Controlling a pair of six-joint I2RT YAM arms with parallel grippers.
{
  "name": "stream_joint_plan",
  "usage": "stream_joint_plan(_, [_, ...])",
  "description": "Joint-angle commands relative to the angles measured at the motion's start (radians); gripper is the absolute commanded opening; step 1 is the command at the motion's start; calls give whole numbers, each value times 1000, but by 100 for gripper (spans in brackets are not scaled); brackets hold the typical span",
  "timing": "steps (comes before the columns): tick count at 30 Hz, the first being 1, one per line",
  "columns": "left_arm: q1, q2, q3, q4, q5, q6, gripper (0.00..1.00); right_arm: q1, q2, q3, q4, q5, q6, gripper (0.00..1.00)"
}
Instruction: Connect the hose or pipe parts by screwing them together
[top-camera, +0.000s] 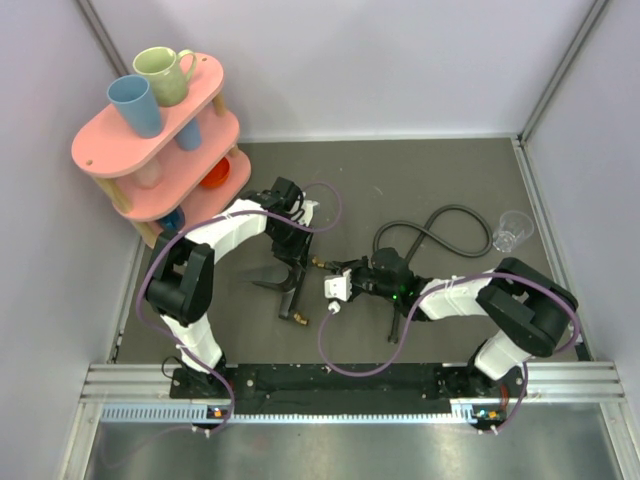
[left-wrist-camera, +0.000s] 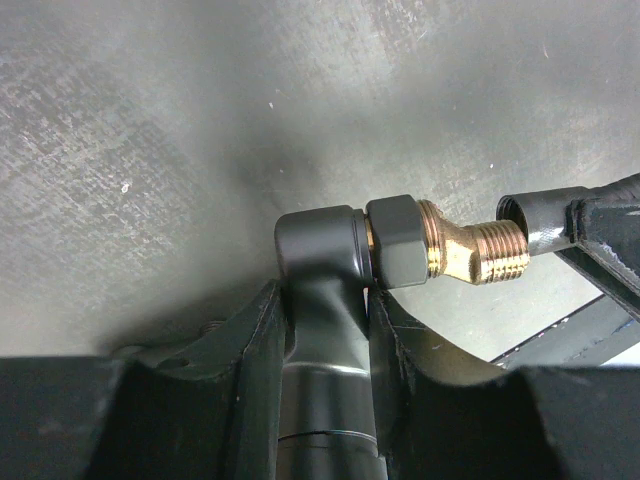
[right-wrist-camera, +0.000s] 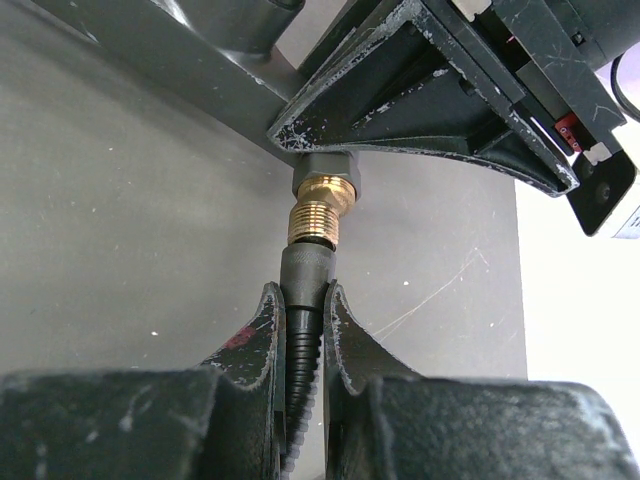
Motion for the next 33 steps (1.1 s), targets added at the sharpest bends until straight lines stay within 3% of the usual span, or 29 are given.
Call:
stream_joint_plan(1, [-15, -53, 16, -6, 107, -4, 0, -2, -46, 27, 71, -40, 12, 0])
stream_joint_plan(33, [-67, -54, 33, 0, 220, 50, 0, 1, -13, 90, 10, -63, -27, 0])
